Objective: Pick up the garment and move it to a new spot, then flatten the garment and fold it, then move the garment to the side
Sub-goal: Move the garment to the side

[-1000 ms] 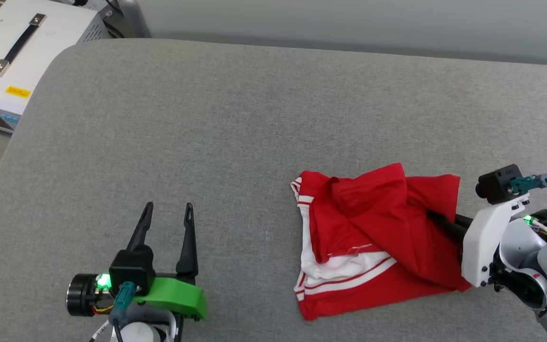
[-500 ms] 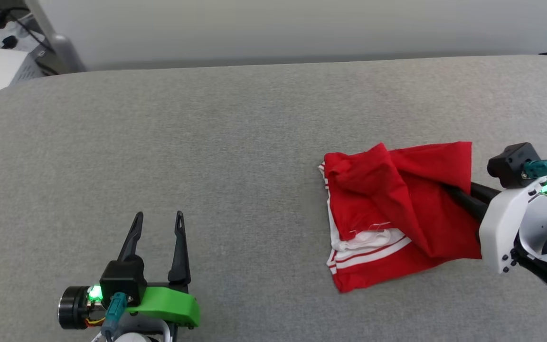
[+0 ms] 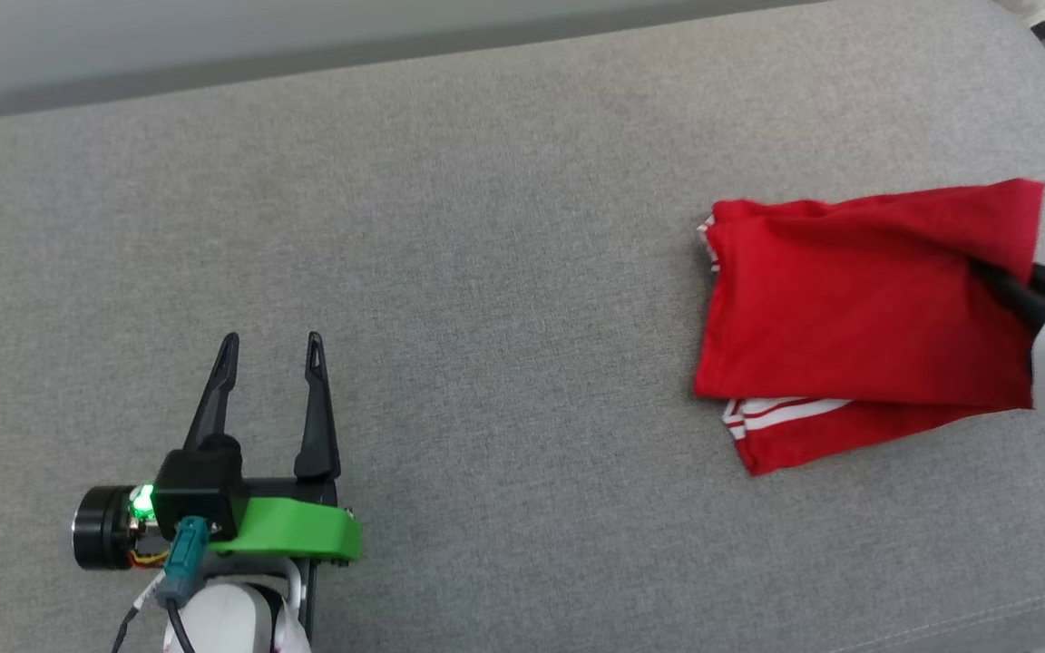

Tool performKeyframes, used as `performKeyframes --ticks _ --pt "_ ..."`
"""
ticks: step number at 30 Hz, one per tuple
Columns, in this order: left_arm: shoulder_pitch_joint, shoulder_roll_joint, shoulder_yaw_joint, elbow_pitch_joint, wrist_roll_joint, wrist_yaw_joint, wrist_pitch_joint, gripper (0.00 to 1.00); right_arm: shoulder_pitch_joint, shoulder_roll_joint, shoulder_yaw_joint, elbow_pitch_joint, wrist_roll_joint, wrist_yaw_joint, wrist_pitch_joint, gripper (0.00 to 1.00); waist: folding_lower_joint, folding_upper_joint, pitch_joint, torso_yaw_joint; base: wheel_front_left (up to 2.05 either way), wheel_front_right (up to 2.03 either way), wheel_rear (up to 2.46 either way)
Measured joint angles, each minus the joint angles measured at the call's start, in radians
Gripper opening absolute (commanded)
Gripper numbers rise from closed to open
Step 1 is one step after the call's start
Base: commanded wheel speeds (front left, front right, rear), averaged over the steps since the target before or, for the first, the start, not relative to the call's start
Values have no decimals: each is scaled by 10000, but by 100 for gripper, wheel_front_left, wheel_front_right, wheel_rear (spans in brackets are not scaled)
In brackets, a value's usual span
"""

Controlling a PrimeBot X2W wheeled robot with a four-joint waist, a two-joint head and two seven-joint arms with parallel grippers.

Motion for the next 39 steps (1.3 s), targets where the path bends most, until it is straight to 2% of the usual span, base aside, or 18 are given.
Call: performKeyframes --ticks 11,21,30,31,32,33,39 --pt "-777 299 119 -654 144 -88 0 100 -1794 -913 -451 2481 -663 2 -161 0 2 0 1732 -17 0 0 0" --pt "-997 401 117 -1250 240 -61 0 100 -3030 -1108 -966 4717 -940 2 -715 0 3 0 2820 81 0 0 0" --pt "-996 441 123 -1358 240 -13 0 100 -3731 -932 -1149 6082 -1172 2 -1264 0 2 0 2951 121 0 0 0" --pt "-996 441 121 -1348 240 8 0 100 -3774 -872 -1172 6215 -1175 2 -1361 31 2 0 2914 133 0 0 0" --pt "-994 439 121 -1340 238 12 0 100 -3790 -828 -1177 6301 -1191 2 -1461 92 1 0 2876 142 0 0 0" --pt "-992 439 121 -1323 236 13 0 100 -3806 -784 -1175 6401 -1243 2 -1574 100 1 0 2823 152 0 0 0" --pt "-929 422 109 -1120 207 50 0 100 -3870 -654 -1193 6794 -1638 2 -2497 100 1 0 2397 230 0 0 0"
